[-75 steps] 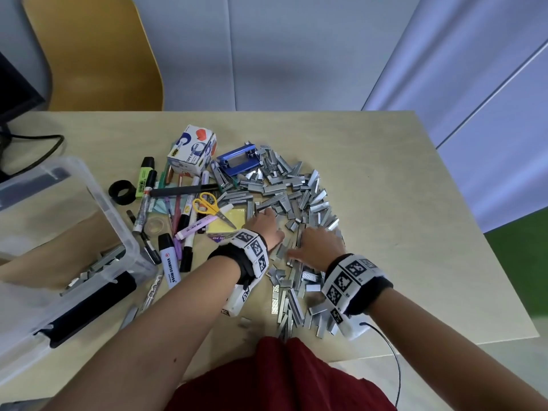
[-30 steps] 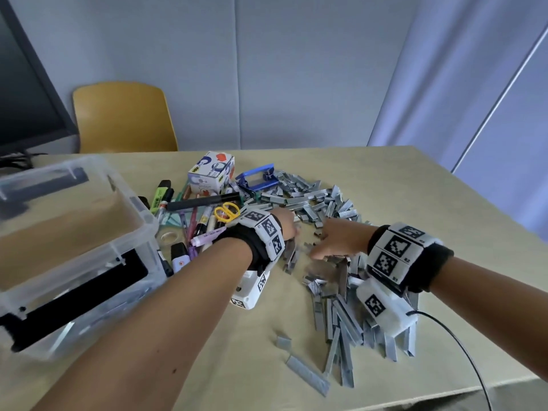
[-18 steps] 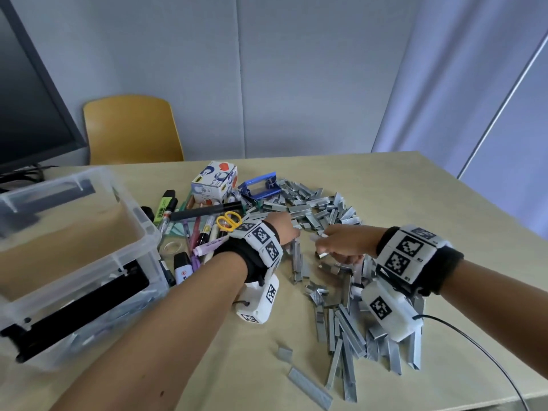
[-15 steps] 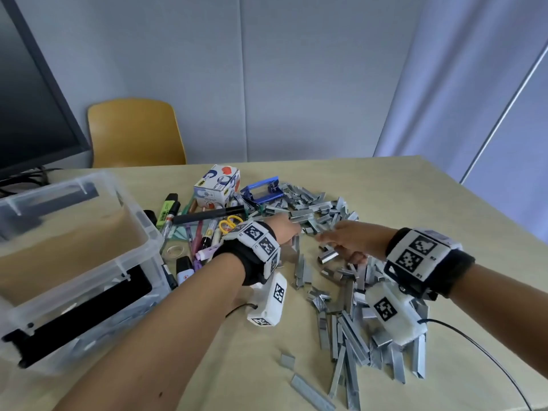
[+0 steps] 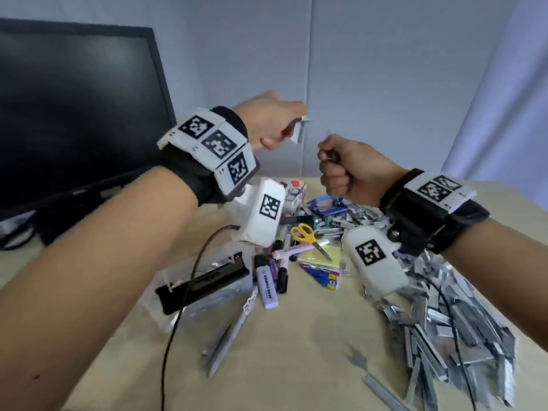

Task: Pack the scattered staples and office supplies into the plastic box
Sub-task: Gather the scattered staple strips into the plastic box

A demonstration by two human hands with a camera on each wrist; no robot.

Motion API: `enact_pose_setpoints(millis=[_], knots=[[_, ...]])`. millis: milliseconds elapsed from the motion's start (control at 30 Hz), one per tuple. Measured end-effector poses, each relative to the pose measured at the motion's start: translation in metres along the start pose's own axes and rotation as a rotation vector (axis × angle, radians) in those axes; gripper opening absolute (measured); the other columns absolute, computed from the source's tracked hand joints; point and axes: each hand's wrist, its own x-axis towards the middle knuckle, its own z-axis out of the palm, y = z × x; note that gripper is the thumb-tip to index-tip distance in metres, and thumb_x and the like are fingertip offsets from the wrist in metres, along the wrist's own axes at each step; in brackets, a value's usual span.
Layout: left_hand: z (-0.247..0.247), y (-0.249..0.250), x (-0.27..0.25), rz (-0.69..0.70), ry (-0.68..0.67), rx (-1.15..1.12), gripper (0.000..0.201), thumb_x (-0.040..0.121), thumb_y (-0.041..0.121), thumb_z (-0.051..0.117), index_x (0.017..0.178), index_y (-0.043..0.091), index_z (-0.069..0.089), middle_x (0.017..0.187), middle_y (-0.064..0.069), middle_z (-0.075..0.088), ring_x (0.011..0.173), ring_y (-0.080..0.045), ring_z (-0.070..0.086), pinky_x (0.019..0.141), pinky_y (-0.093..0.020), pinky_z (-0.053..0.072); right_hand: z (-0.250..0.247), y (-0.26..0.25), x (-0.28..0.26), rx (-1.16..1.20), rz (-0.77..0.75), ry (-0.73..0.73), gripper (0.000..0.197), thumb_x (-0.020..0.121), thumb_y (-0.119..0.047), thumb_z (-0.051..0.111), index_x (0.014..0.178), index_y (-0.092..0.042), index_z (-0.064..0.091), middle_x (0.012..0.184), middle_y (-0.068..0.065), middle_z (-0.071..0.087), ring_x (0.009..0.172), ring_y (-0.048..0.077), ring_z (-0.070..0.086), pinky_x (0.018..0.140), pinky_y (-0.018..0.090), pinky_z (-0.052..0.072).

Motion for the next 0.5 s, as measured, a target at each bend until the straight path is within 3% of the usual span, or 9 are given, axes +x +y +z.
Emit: enact_pose_setpoints(millis=[100, 167, 300, 400, 500], knots=[[-0.050, -0.003, -0.017, -0.084, 0.066, 0.344, 0.028, 0.089, 0.018, 0.045, 0.062, 0.014, 0.038, 0.057, -0.003, 0.034, 0.043, -0.014, 0.024, 0.035, -0.013, 0.014, 0.050, 0.002, 0.008, 0.007, 0.028, -0.046, 0.029, 0.091, -0.016, 0.032, 0.062, -0.018, 0.032, 0.040, -0.004, 0.025, 0.031, 0.008, 0.016, 0.038, 0.014, 0.011], [-0.074, -0.019, -0.025, -0.200, 0.004, 0.485, 0.031, 0.093, 0.021, 0.040, 0.062, 0.015, 0.039, 0.059, -0.003, 0.032, 0.045, -0.014, 0.023, 0.038, -0.014, 0.016, 0.080, 0.009, 0.013, 0.012, 0.056, -0.064, 0.028, 0.090, -0.014, 0.032, 0.063, -0.017, 0.032, 0.041, -0.003, 0.029, 0.030, 0.008, 0.019, 0.036, 0.012, 0.014], [-0.095, -0.061, -0.042, -0.418, -0.089, 0.540, 0.034, 0.095, 0.013, 0.039, 0.061, 0.011, 0.040, 0.056, -0.003, 0.031, 0.037, -0.010, 0.024, 0.031, -0.009, 0.018, 0.127, 0.028, 0.021, 0.018, 0.031, -0.066, 0.027, 0.093, -0.008, 0.034, 0.067, -0.015, 0.034, 0.052, 0.004, 0.032, 0.032, 0.010, 0.027, 0.036, 0.013, 0.023], [-0.099, -0.081, -0.049, -0.519, -0.174, 0.609, 0.033, 0.094, 0.014, 0.040, 0.061, 0.010, 0.039, 0.053, -0.004, 0.033, 0.036, -0.013, 0.026, 0.034, -0.012, 0.021, 0.146, 0.042, 0.027, -0.044, -0.015, -0.037, 0.030, 0.095, -0.007, 0.036, 0.066, -0.014, 0.036, 0.056, 0.004, 0.035, 0.036, 0.011, 0.033, 0.043, 0.023, 0.027], [-0.100, -0.086, -0.049, -0.564, -0.220, 0.703, 0.034, 0.095, 0.017, 0.041, 0.062, 0.009, 0.043, 0.047, -0.002, 0.037, 0.033, -0.012, 0.030, 0.037, -0.015, 0.024, 0.149, 0.052, 0.031, -0.083, -0.001, 0.005, 0.023, 0.095, -0.003, 0.039, 0.073, -0.009, 0.043, 0.060, 0.007, 0.044, 0.042, 0.012, 0.048, 0.044, 0.020, 0.038]])
